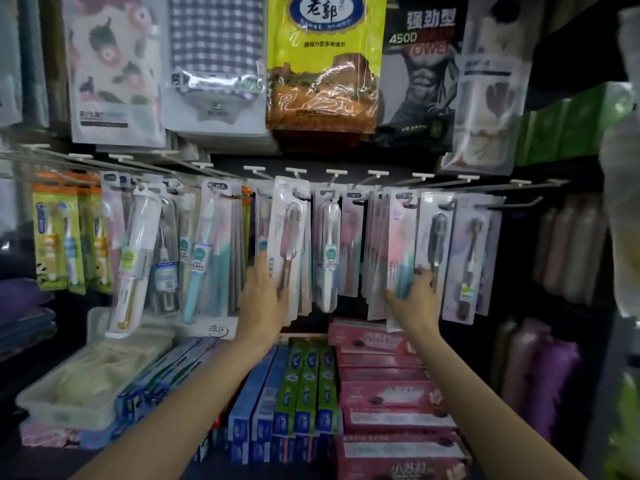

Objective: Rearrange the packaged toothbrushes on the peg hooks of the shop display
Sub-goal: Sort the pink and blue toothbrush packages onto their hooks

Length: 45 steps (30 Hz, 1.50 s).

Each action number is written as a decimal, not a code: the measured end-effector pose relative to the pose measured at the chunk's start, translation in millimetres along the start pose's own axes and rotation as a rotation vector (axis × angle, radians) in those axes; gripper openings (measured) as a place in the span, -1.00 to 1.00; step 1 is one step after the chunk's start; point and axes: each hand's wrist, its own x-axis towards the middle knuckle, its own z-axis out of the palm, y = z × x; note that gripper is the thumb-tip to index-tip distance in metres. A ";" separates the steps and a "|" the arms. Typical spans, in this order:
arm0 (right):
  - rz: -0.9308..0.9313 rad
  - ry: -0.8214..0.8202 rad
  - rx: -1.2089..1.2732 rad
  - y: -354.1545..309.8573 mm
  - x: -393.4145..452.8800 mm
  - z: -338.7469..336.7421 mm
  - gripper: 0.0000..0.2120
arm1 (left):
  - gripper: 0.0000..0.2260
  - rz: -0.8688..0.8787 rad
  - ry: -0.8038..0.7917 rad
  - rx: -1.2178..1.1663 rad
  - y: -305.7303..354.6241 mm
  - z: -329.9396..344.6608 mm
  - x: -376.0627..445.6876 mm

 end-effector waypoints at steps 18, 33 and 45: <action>-0.304 -0.011 -0.233 12.8 8.9 -105.9 -0.34 | -0.66 0.074 -0.115 -0.153 83.9 99.8 -30.8; -0.277 -0.284 0.001 23.8 -0.6 -43.6 -0.55 | -0.93 -0.026 -0.176 -0.353 90.7 87.0 0.5; 0.053 -0.105 0.123 12.1 9.9 17.1 -0.57 | -0.86 0.216 -0.137 0.069 71.2 46.3 36.4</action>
